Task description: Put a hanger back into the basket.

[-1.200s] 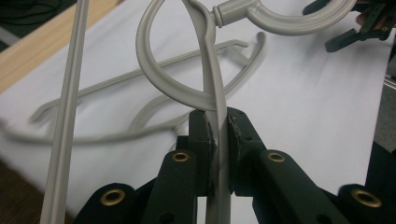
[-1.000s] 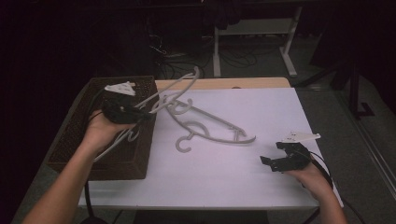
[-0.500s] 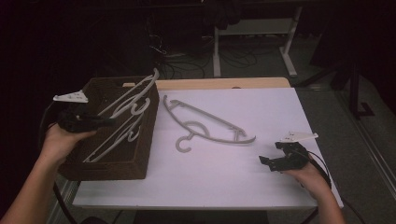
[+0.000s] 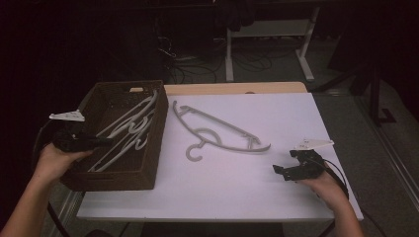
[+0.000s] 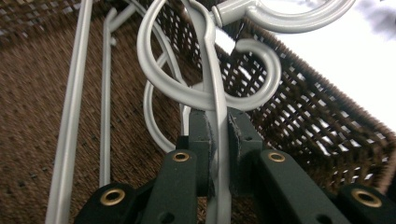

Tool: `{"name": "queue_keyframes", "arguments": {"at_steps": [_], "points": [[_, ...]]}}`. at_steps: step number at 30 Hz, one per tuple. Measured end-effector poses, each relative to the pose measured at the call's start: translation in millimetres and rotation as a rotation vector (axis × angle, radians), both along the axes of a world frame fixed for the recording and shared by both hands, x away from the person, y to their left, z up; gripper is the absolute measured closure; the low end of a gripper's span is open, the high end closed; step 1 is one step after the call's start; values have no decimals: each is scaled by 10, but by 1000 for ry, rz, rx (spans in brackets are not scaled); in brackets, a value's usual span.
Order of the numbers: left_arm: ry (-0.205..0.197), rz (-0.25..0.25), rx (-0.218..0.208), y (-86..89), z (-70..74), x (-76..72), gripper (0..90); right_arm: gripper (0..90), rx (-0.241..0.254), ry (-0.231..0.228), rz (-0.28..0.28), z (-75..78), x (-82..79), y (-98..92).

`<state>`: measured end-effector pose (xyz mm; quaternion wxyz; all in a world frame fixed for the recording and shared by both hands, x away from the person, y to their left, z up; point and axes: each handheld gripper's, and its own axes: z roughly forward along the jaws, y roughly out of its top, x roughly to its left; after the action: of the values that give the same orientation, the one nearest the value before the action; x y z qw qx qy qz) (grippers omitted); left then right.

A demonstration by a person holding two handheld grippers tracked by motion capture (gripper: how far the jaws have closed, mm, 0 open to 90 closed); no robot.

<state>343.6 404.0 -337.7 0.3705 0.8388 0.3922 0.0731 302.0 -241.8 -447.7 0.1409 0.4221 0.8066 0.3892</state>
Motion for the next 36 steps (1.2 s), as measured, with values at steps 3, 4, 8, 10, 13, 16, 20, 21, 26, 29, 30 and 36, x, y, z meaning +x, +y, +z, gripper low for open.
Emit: {"name": "queue_keyframes", "arguments": {"at_steps": [3,4,8,10,13,16,20,21,26,29,30,36], "points": [[13,1,30,-30,-77,47,820,107,-2,2,1,-3,-2,-3],[18,6,35,-29,-91,64,820,107,-3,1,0,-3,-1,-7],[16,16,53,9,-97,99,781,107,3,-2,-2,2,-8,-21],[1,28,39,39,-87,104,709,107,2,-3,-3,5,-10,-26],[-16,49,36,69,-59,108,618,107,2,-3,-7,12,-12,-32],[-26,58,16,77,-35,109,544,107,2,-9,-5,17,-11,-31],[-42,57,0,36,-4,102,459,107,1,-8,-3,18,-6,-24],[-46,55,-4,22,3,102,444,107,2,-8,-2,18,-6,-23],[-64,37,-32,-99,43,99,391,107,1,-9,1,20,-10,-19],[-71,3,-49,-240,71,105,375,107,-3,-9,2,26,-12,-13],[-73,-3,-53,-303,79,108,376,107,0,-10,2,30,-14,-10],[-86,-80,-100,-688,141,158,494,107,2,-11,8,29,-18,1]]}}
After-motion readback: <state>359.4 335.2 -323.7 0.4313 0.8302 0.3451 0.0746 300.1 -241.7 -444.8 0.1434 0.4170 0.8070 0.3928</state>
